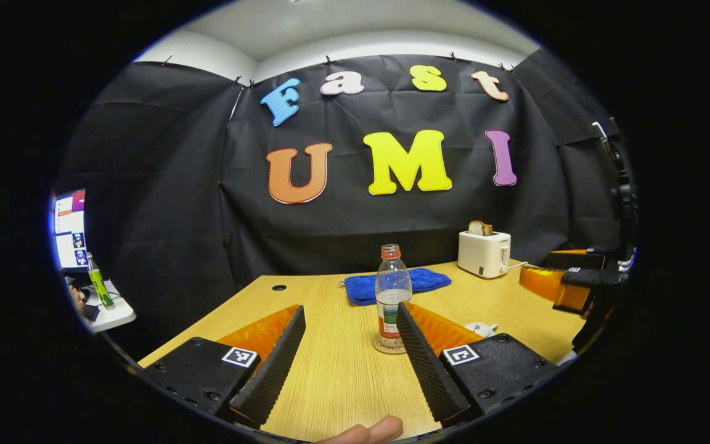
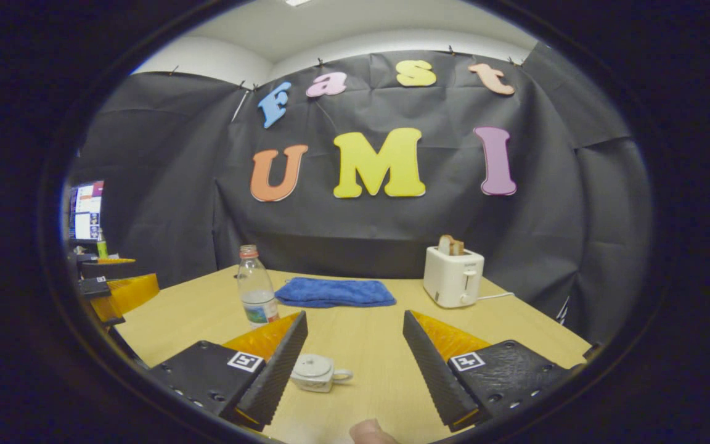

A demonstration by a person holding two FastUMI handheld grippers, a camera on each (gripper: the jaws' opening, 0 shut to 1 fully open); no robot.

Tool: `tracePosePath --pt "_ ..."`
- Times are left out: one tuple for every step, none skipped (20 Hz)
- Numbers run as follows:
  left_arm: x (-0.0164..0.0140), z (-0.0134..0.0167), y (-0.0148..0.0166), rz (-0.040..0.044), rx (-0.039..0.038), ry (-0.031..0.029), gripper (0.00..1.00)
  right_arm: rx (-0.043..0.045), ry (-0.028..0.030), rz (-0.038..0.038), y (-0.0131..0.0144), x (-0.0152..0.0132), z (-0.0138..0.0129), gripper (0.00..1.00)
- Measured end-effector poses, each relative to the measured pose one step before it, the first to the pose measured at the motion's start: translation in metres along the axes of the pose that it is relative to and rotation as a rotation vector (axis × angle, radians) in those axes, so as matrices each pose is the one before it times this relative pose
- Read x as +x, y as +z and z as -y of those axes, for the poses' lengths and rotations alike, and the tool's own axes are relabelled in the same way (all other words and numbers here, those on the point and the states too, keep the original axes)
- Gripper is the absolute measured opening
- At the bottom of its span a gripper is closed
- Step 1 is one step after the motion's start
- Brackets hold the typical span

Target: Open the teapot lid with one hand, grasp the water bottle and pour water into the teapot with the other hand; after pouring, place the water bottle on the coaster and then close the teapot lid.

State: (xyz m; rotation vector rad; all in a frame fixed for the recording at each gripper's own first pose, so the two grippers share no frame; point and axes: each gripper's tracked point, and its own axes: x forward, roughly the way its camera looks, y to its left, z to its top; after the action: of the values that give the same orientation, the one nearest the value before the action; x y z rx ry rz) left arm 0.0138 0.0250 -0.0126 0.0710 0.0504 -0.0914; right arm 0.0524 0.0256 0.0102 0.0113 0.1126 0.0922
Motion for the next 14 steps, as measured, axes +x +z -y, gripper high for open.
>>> tracePosePath --pt "-0.00148 -0.00105 0.00202 0.00174 -0.00274 0.00479 0.93 0.00055 -0.01656 -0.00259 0.00027 -0.00311 0.00753 0.94" --pt "-0.00075 -0.00079 0.00048 -0.00011 -0.00621 0.00252 0.93 0.0032 -0.00839 -0.0018 -0.00003 -0.00381 0.00548 0.94" --pt "-0.00136 -0.0009 0.00069 0.00028 -0.00454 0.00345 0.93 0.00117 0.00292 -0.00286 0.00111 -0.00393 0.0022 0.94" --pt "-0.00036 -0.00185 0.00113 0.00153 -0.00257 0.00588 0.93 0.00017 -0.00787 -0.00214 -0.00013 -0.00327 0.00477 0.94" --pt "-0.00038 -0.00403 0.00083 0.00274 0.00096 0.0158 0.93 -0.00291 -0.01037 0.00159 0.00016 -0.00293 0.00616 0.95" --pt "0.00237 -0.00562 0.00069 0.00792 0.00433 0.02321 0.93 -0.00251 -0.00752 0.00098 -0.00011 -0.00402 0.00407 0.94" --pt "0.00091 -0.00287 -0.00023 -0.0008 0.0059 0.00863 0.93 0.00124 -0.00605 0.00012 0.00003 -0.00366 0.0042 0.94" --pt "-0.0002 0.00166 -0.00438 -0.00693 0.00153 -0.00137 0.93 0.00476 -0.00168 0.00351 0.00126 -0.00323 0.00313 0.94" --pt "0.00053 0.0007 -0.00171 -0.00636 0.00245 -0.00076 0.93 0.00342 -0.00266 0.006 0.00218 -0.00236 0.00296 0.94" --pt "0.00106 -0.00146 -0.0018 -0.00383 0.00184 0.00191 0.93 -0.00115 -0.00766 0.00771 0.00144 -0.00215 0.00377 0.94" --pt "0.00182 -0.00022 -0.0014 -0.00371 -0.00122 -0.0012 0.93 -0.00091 -0.01644 0.00419 0.00172 -0.00156 0.00519 0.94" --pt "-0.00168 -0.00131 0.004 -0.00518 -0.00254 -0.00311 0.93 0.00013 -0.00664 0.00356 0.00053 -0.00152 0.00346 0.94" --pt "-0.00054 0.00058 -0.00005 -0.00167 -0.00553 -0.0038 0.93 -0.00255 0.00429 0.00243 0.00145 -0.00154 -0.00066 0.94" --pt "0.00026 0.00038 -0.00124 -0.00216 -0.00479 -0.00086 0.93 -0.00348 -0.00212 -0.00032 0.00007 -0.00054 0.00118 0.94"
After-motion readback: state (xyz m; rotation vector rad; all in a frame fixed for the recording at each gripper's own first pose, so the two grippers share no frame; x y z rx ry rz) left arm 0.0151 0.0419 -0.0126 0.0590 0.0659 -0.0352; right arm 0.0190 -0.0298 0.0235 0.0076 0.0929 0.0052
